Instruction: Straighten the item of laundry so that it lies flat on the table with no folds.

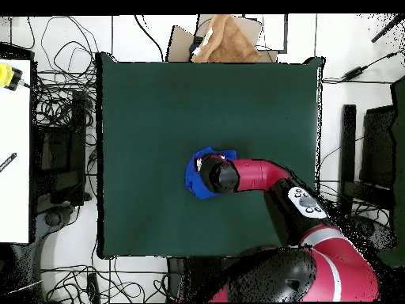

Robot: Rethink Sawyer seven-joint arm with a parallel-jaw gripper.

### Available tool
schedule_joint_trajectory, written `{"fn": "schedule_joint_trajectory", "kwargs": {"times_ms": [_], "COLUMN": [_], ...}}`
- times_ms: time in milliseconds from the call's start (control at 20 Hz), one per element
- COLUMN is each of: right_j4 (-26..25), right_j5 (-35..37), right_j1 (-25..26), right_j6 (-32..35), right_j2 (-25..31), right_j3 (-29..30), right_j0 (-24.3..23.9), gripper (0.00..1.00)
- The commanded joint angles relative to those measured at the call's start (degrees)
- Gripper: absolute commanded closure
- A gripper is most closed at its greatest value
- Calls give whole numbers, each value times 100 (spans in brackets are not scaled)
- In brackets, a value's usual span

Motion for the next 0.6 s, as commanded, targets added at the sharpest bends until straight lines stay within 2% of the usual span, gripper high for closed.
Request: {"fn": "schedule_joint_trajectory", "kwargs": {"times_ms": [50, 600], "right_j4": [-732, -648], "right_j5": [257, 245], "right_j1": [1236, 1050], "right_j6": [-719, -404], "right_j2": [425, 291], "right_j3": [-632, -544], "right_j0": [-143, 51], "gripper": [100, 100]}}
